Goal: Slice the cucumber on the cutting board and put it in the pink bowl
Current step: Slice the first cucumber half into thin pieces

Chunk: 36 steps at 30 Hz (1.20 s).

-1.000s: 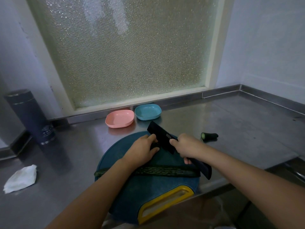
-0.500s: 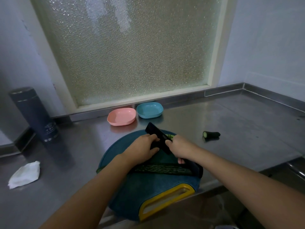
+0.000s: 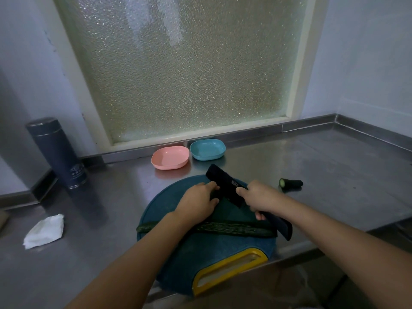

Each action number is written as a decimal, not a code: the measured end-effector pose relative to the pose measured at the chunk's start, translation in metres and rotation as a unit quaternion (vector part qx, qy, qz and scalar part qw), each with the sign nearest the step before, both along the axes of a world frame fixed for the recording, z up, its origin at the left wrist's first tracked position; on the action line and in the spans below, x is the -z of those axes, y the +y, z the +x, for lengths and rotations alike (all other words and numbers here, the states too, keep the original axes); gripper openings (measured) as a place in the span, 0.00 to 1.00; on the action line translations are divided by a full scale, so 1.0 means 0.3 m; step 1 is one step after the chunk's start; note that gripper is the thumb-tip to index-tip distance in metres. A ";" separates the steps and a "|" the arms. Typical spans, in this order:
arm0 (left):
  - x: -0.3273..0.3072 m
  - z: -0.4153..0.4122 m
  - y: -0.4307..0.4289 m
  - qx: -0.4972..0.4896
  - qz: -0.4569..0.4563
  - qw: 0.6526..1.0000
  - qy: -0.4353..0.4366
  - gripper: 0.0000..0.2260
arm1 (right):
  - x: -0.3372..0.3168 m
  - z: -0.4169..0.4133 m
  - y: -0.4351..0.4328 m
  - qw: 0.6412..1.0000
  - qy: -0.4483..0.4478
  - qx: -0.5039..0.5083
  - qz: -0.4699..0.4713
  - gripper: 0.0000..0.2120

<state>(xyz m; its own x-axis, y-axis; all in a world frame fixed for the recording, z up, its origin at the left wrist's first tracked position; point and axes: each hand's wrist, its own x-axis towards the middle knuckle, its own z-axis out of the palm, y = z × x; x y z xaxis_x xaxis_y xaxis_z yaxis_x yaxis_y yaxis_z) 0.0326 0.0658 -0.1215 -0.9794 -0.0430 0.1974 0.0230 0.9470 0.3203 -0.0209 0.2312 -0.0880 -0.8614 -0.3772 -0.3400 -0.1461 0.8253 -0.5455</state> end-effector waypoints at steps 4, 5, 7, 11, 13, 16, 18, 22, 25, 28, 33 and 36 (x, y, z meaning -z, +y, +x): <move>0.004 0.004 -0.001 0.000 -0.002 1.000 0.002 0.17 | -0.016 -0.004 -0.006 1.000 0.012 -0.005 -0.010 0.20; 0.005 0.004 -0.001 -0.001 -0.001 1.000 0.002 0.17 | -0.020 -0.003 -0.007 1.000 0.012 -0.006 -0.012 0.20; 0.008 0.003 -0.001 -0.002 0.001 1.000 0.001 0.17 | -0.025 -0.001 -0.005 1.000 0.011 -0.007 -0.012 0.20; 0.010 0.002 -0.005 -0.002 0.002 1.000 0.000 0.16 | -0.034 0.005 -0.005 1.000 0.001 -0.015 -0.001 0.20; 0.009 0.002 -0.007 0.000 0.005 1.000 0.000 0.16 | -0.041 0.005 -0.007 1.000 -0.003 -0.017 -0.001 0.20; 0.008 0.002 -0.007 0.002 0.002 1.000 0.003 0.16 | -0.042 0.004 -0.014 1.000 -0.005 -0.020 0.005 0.21; 0.009 0.002 -0.005 0.004 -0.001 1.000 0.005 0.16 | -0.040 0.004 -0.022 1.000 0.002 -0.026 0.013 0.21; 0.011 0.006 -0.004 0.005 -0.007 1.000 0.007 0.15 | -0.026 0.008 -0.047 0.999 0.019 -0.035 0.016 0.18; 0.008 0.008 -0.003 0.009 -0.004 1.000 0.012 0.15 | 0.011 0.011 -0.068 0.999 0.013 -0.028 0.020 0.19; 0.005 0.010 -0.002 0.010 -0.001 1.000 0.017 0.14 | 0.026 0.013 -0.064 0.999 0.008 -0.029 0.022 0.22; 0.008 0.008 -0.003 0.005 0.003 1.000 0.017 0.13 | 0.011 0.015 -0.013 1.000 -0.003 -0.018 0.024 0.21; 0.010 0.006 -0.003 0.001 0.001 1.000 0.012 0.14 | 0.004 0.015 -0.004 1.000 0.006 -0.013 0.012 0.22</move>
<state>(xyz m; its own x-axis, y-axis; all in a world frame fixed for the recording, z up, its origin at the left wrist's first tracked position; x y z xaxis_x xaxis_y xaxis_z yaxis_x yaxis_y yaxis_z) 0.0343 0.0648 -0.1246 -0.9746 -0.0404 0.2204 0.0334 0.9464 0.3211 -0.0163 0.2300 -0.0892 -0.8559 -0.3916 -0.3378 -0.1744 0.8335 -0.5243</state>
